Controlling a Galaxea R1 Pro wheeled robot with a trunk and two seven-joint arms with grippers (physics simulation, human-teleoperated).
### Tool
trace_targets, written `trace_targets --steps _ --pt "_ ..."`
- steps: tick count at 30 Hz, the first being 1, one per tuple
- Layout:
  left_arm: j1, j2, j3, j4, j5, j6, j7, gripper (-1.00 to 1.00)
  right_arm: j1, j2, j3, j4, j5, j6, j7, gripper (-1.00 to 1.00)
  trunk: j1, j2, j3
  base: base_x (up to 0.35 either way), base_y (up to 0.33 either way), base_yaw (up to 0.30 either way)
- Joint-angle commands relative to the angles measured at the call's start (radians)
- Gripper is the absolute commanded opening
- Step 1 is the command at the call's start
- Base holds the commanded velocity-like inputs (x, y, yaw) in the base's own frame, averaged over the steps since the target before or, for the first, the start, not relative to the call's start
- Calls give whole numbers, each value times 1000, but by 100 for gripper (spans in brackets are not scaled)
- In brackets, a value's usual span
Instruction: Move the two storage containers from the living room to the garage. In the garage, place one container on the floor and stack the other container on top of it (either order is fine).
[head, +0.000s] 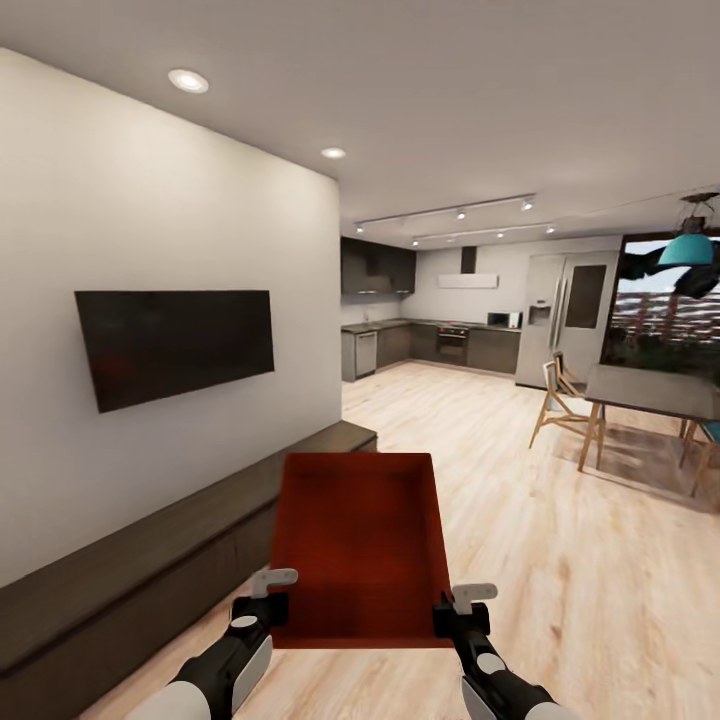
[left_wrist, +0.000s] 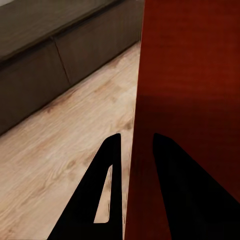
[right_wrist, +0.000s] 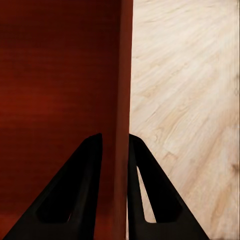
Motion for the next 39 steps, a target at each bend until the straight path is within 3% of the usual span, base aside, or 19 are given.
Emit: trace_targets --steps 1,39 --pt "0 9 1 1 16 2 12 -100 -1 -3 -27 -3 2 -5 -12 -100 0 0 1 0 0 -283" --pt "0 9 1 0 16 1 12 -100 -1 -3 -27 -2 1 -5 -12 -100 0 0 8 0 0 -283"
